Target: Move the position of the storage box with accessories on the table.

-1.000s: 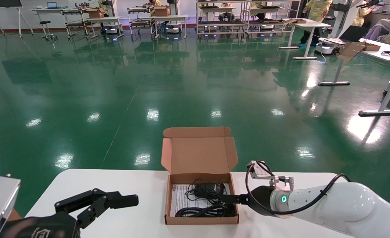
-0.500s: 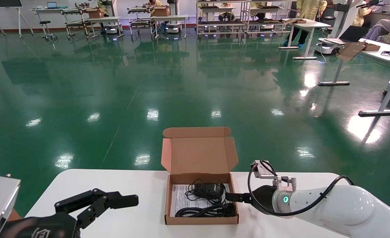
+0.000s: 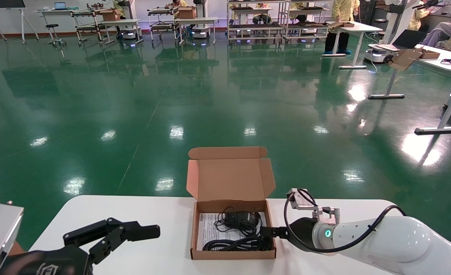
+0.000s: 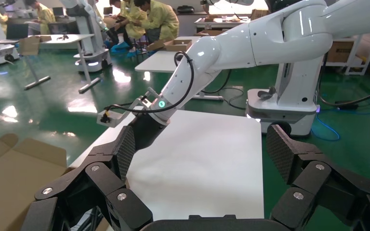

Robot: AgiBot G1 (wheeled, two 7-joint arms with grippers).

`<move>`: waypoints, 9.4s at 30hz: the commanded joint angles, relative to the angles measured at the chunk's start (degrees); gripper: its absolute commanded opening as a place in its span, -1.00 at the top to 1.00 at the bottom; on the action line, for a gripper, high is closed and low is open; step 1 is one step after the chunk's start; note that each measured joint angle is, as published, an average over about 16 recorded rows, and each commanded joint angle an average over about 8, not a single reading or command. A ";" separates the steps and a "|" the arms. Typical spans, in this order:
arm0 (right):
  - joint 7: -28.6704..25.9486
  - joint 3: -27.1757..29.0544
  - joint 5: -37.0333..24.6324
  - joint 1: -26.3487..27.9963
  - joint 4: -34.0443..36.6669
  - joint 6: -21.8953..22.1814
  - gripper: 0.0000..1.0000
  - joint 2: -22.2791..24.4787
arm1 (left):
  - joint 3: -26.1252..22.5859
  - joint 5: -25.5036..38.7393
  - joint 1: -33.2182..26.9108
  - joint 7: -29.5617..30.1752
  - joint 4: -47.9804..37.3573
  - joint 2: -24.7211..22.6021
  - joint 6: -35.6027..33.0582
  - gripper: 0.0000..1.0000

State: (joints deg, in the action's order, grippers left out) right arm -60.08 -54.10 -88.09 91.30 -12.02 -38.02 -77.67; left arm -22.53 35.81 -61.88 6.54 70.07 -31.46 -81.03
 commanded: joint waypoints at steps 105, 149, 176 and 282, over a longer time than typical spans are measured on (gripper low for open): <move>26.52 3.26 9.40 5.45 12.59 -2.41 1.00 28.65 | 0.00 0.00 0.00 0.00 0.00 0.00 0.00 -1.00; 29.39 4.45 11.07 -0.43 11.73 -0.99 -1.00 27.64 | 0.00 0.00 0.00 0.00 0.00 0.00 0.00 -1.00; 24.16 6.84 14.67 8.80 10.21 -19.26 -1.00 30.33 | 0.00 0.00 0.00 0.00 0.00 0.00 0.00 -1.00; 49.59 38.59 46.79 -30.40 -62.65 -47.95 -1.00 42.85 | 0.00 -0.02 0.03 0.00 -0.03 0.02 0.03 -1.00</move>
State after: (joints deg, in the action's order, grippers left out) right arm -10.48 -15.48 -41.28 60.86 -74.73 -85.99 -34.81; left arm -22.52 35.79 -61.85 6.53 70.04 -31.44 -81.00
